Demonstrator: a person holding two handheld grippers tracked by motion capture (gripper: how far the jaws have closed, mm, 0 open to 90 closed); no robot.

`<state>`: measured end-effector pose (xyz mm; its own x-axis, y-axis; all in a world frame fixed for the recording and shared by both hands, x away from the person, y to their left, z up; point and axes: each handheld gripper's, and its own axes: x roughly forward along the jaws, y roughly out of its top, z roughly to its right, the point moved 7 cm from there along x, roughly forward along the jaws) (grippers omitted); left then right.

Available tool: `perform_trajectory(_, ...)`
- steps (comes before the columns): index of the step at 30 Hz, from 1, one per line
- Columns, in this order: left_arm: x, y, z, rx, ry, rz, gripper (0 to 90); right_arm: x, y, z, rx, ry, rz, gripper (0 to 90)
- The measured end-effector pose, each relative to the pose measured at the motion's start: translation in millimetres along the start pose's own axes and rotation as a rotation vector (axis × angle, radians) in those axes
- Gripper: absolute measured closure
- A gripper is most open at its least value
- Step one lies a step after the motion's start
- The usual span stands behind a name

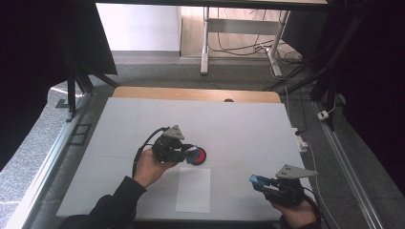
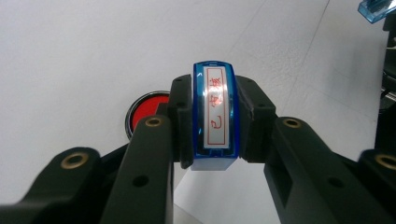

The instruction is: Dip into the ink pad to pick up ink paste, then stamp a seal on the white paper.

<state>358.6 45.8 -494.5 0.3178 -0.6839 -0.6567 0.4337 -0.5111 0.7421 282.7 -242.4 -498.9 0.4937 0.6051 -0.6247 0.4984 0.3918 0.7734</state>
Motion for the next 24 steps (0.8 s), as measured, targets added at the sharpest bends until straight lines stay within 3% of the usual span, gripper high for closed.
perform_trajectory(24, -10.3, -10.0, 26.7, 0.010, -0.039, 0.009, 70.2, 0.3, -0.2, -1.2, -0.005, 0.008, -0.002, 68.2)
